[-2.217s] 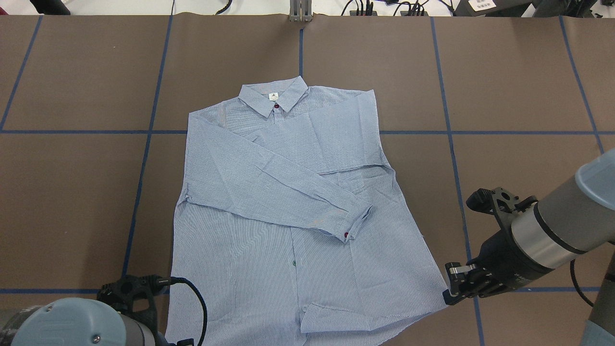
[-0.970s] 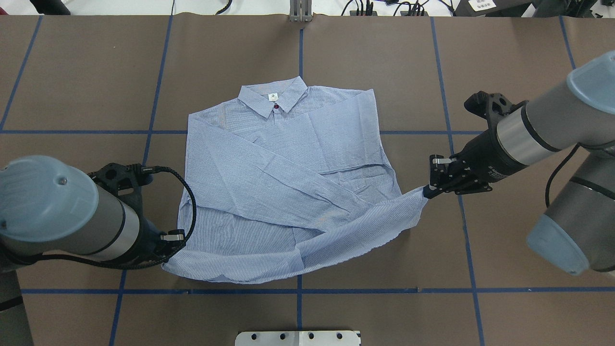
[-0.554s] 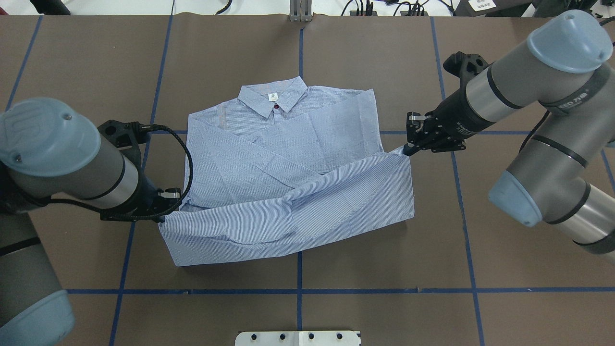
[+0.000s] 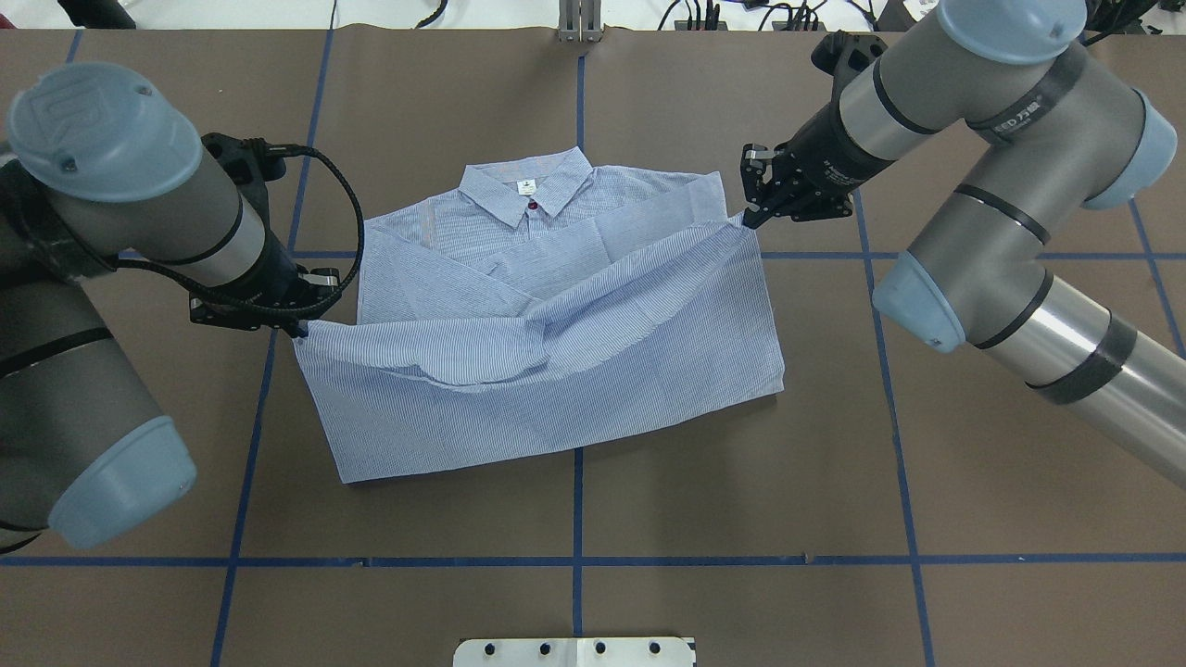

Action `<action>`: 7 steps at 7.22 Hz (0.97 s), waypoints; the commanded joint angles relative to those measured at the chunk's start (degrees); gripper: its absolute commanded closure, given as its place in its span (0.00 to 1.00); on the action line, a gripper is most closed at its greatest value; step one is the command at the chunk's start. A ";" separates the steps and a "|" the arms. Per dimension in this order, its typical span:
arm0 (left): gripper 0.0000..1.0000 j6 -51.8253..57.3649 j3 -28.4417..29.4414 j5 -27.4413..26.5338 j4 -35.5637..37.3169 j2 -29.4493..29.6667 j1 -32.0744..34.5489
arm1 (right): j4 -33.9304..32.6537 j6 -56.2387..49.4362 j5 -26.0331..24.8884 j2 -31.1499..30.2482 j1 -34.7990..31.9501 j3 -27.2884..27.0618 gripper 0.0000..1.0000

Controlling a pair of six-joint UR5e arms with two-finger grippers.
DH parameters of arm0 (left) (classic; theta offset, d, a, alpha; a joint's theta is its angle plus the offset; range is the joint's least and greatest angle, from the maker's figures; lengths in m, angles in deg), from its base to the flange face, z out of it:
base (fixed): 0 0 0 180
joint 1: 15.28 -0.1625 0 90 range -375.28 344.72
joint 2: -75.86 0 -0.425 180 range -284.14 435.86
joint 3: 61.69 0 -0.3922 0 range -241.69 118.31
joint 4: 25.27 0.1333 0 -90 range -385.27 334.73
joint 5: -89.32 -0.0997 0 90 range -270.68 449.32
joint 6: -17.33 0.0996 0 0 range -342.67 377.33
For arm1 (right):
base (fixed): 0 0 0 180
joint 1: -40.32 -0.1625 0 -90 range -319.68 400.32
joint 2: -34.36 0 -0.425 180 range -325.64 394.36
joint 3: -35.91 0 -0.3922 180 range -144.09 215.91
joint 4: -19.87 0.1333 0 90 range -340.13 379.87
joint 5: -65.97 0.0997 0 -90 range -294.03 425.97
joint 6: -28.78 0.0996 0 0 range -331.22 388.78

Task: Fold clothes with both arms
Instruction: 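Lift the hem with both grippers and carry it toward the collar, then lay the hem beside the collar and open both grippers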

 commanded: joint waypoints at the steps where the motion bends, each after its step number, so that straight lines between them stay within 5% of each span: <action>1: 1.00 5.48 6.72 -0.02 -2.72 2.23 3.33 | 0.14 -3.12 -0.63 3.62 -1.41 6.56 1.00; 7: 1.00 5.67 22.63 -0.02 -18.27 5.14 5.80 | 0.14 -3.75 -2.39 7.59 -1.33 15.81 1.00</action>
